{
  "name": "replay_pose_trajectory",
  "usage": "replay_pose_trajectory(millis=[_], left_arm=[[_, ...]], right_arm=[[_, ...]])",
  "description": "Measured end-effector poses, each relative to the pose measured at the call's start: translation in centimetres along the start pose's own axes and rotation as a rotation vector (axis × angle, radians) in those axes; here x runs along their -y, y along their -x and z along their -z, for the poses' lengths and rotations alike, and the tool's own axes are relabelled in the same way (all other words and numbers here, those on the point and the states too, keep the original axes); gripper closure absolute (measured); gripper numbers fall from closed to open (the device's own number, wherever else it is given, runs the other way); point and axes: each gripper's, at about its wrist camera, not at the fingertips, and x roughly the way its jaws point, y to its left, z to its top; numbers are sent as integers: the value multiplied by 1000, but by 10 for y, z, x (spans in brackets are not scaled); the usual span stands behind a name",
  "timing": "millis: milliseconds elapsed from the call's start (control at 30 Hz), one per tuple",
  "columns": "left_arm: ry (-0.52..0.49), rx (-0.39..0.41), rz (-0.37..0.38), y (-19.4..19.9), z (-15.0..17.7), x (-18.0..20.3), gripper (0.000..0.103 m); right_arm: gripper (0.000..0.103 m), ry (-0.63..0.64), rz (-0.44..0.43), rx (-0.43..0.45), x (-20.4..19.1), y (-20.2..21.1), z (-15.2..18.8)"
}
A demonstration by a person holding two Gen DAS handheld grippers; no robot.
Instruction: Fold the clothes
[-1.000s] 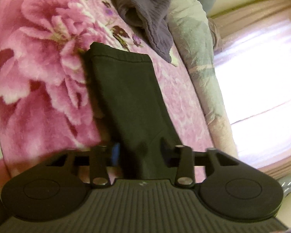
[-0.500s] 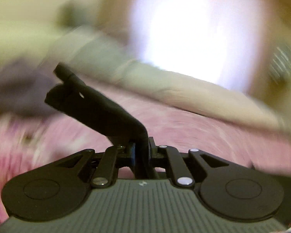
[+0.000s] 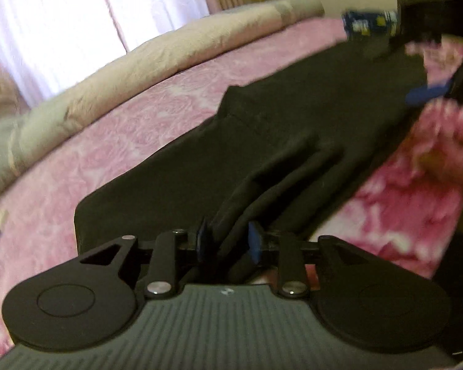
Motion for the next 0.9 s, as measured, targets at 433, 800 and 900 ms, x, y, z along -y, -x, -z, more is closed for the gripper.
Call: replay_pose_trajectory(millis=[433,800,900], left_arm=[[406,-5,-10,36,31,-81,79],[387,-5,29,27,41,-85,79],[349,-14,32,25,42,-82,79]], right_arm=[[38,-209,-38,-238,-6,-80,17],[91,214,-38,-115,-65,-73,31],[91,221,76,-158,-48,-80,44]])
